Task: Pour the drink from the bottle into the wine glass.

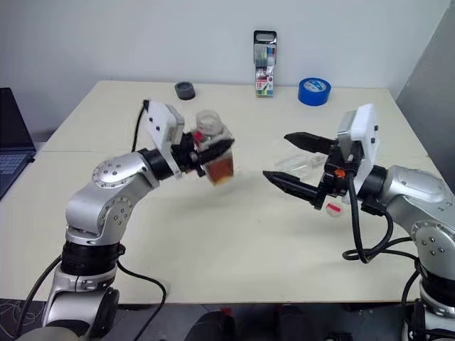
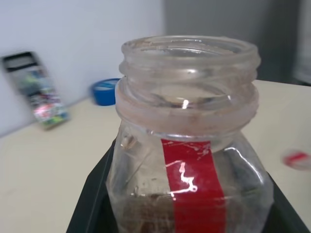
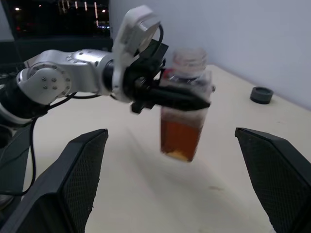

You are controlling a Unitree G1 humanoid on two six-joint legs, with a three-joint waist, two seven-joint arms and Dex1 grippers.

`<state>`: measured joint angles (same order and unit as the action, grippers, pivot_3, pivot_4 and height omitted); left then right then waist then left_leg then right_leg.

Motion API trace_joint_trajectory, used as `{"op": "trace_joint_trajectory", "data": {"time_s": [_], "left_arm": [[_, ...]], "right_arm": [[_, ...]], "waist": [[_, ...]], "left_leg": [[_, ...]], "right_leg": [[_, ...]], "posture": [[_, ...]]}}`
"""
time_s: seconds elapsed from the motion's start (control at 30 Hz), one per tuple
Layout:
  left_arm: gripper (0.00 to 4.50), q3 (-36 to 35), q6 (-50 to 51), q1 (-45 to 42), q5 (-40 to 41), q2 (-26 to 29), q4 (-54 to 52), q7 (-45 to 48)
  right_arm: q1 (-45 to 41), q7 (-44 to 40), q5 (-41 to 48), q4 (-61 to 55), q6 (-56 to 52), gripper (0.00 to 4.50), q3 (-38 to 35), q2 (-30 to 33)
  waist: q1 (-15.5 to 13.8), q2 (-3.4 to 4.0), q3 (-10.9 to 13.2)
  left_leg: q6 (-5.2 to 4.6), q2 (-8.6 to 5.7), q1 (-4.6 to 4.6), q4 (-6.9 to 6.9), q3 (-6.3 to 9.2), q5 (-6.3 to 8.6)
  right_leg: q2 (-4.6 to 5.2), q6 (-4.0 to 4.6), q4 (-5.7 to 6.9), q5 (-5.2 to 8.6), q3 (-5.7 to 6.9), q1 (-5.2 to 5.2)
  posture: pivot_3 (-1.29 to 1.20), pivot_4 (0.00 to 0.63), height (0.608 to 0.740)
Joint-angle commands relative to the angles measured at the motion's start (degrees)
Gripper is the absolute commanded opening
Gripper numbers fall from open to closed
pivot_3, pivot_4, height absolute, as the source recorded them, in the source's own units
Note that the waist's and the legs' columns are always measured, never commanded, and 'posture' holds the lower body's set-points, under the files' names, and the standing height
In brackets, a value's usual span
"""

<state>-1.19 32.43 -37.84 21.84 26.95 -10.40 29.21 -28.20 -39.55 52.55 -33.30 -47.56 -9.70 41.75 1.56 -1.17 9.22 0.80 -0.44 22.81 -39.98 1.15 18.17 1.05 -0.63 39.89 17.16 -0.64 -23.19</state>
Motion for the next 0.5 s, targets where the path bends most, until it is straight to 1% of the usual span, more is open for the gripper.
{"op": "trace_joint_trajectory", "data": {"time_s": [0.03, 0.23, 0.4, 0.5], "left_arm": [[1.79, -2.5, -2.2, -1.0, -4.6, -1.1, 1.1, -7.0], [1.79, -5.8, -6.7, 1.5, -9.4, -5.0, 5.1, -16.3], [1.79, -8.4, -13.5, 4.1, -10.1, -7.2, 8.9, -18.7], [1.79, -8.7, -16.2, 4.5, -11.5, -7.2, 11.8, -19.7]], "right_arm": [[-2.7, 0.8, 0.6, 0.6, 0.9, 4.47, 0.7, -1.5], [-6.4, 1.6, 1.7, 1.8, 0.1, 4.47, 2.1, -3.1], [-7.8, 1.6, 0.9, 2.5, 0.3, 4.47, 2.9, -3.9], [-7.8, 1.8, 0.7, 2.5, 0.2, 4.47, 3.3, -4.1]], "waist": [[0.0, 0.0, 0.0], [-0.2, -0.01, 0.0], [-0.2, -0.01, 0.0], [-0.4, -0.02, 0.0]], "left_leg": [[0.01, 0.0, 0.01, 0.0, -0.01, -0.01], [0.2, 0.0, 0.04, -0.02, -0.01, -0.11], [0.21, 0.01, 0.04, -0.01, -0.01, -0.12], [0.21, 0.0, 0.06, -0.02, -0.01, -0.12]], "right_leg": [[0.0, 0.0, 0.01, 0.0, -0.01, -0.02], [0.04, 0.0, 0.01, 0.0, 0.01, -0.05], [0.04, 0.0, 0.02, -0.01, 0.03, -0.06], [0.06, 0.0, 0.01, -0.01, 0.05, -0.06]], "posture": [[0.0, 0.15, 0.74], [0.0, 0.15, 0.74], [0.0, 0.15, 0.74], [0.0, 0.15, 0.74]]}}
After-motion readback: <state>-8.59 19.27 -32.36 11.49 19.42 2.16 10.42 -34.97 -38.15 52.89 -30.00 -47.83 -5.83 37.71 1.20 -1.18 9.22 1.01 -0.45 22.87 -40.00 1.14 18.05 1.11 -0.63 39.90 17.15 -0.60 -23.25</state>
